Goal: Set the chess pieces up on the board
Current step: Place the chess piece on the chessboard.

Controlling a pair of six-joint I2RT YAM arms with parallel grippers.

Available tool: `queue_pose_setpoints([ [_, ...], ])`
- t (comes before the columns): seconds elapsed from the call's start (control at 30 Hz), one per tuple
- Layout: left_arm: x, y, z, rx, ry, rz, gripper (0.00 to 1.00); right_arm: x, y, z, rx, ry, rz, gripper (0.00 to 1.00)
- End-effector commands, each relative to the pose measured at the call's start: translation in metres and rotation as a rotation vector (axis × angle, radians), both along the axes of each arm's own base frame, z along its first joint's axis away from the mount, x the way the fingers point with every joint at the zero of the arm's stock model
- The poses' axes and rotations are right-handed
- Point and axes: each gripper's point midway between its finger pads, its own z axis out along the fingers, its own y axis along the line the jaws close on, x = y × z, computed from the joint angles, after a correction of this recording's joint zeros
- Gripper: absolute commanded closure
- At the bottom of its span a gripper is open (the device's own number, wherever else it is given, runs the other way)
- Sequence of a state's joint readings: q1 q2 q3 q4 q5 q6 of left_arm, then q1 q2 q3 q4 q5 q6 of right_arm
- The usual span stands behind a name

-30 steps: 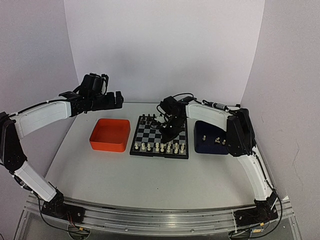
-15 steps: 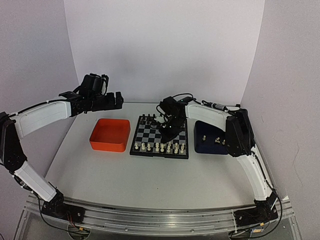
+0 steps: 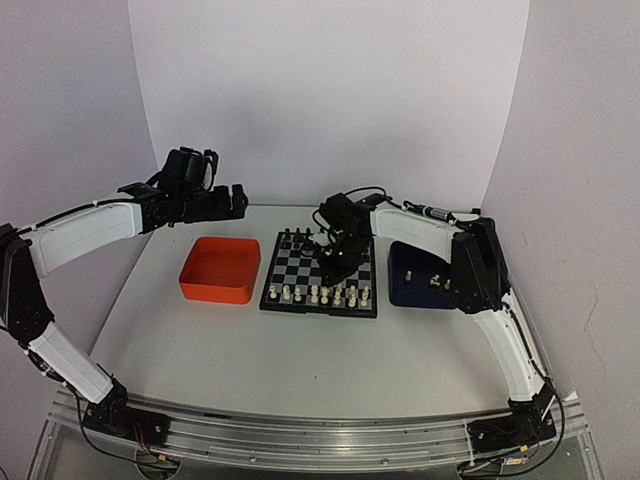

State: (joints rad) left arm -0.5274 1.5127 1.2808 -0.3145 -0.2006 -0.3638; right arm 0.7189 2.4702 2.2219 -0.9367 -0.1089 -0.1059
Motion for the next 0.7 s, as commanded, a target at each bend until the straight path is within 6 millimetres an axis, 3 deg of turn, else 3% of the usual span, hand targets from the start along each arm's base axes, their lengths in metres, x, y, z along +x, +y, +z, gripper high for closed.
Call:
queue_pose_setpoints([
  [0.0, 0.005, -0.004, 0.014, -0.003, -0.025, -0.020, 0.00, 0.000, 0.009, 0.013, 0.031, -0.012, 0.007, 0.79],
  [0.47, 0.006, -0.011, 0.013, -0.013, -0.029, -0.049, 0.00, 0.015, 0.010, 0.060, 0.067, -0.115, -0.028, 0.66],
  [0.6, 0.008, -0.011, 0.016, -0.020, -0.040, -0.048, 0.00, 0.033, -0.002, 0.085, 0.041, -0.214, -0.099, 0.61],
  [0.67, 0.008, -0.012, 0.019, -0.026, -0.048, -0.050, 0.00, 0.041, -0.011, 0.103, 0.054, -0.244, -0.157, 0.51],
])
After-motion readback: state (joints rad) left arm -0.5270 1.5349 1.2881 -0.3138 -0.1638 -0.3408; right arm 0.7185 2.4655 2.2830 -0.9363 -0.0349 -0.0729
